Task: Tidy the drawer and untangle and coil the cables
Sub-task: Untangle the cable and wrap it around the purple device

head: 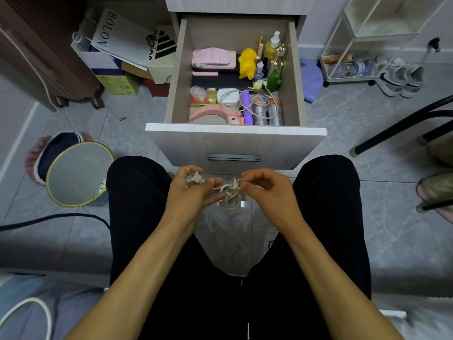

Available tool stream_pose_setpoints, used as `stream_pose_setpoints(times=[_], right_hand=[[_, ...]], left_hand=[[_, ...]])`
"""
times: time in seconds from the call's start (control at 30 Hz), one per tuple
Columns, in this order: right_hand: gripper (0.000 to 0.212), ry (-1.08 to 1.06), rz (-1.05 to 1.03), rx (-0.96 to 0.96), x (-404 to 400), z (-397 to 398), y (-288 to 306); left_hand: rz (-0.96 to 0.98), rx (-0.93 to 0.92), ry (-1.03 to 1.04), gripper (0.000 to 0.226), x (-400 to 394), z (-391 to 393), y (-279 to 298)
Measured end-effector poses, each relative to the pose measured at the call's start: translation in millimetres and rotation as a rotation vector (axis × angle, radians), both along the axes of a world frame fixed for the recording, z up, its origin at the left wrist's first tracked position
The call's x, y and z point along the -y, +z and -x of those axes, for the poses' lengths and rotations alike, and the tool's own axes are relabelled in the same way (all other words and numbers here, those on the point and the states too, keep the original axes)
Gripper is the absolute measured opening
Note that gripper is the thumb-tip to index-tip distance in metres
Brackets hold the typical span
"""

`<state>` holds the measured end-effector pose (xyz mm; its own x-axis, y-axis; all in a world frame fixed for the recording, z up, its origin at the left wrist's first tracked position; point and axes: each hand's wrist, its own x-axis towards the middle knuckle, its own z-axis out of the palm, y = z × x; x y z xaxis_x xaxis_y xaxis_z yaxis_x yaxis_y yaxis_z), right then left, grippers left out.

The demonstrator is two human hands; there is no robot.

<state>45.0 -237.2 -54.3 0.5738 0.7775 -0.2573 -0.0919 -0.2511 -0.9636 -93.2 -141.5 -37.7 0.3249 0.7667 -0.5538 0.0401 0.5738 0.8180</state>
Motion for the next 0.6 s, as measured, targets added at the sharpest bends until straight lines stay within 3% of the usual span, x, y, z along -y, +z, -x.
stream_pose_setpoints(times=[0.07,0.2,0.3,0.4,0.6], right_hand=[[0.008,-0.019,0.079,-0.181,-1.9,-2.8,2.8],[0.012,0.100,0.271,-0.291,-4.5,-3.3,1.8],[0.009,0.194,0.347,-0.268,-6.1,1.0,2.3],[0.008,0.144,0.290,-0.188,-6.3,2.1,1.7],[0.005,0.085,0.095,0.048,2.3,3.0,0.1]], left_hand=[[-0.054,0.011,0.015,0.021,3.5,3.1,-2.3],[-0.075,0.074,0.036,0.021,8.6,3.9,-3.0],[-0.068,0.118,0.042,0.020,8.9,6.2,-4.6],[-0.070,0.143,0.020,0.018,7.4,8.9,-4.7],[-0.346,-0.159,-0.160,0.017,-2.6,16.3,0.2]])
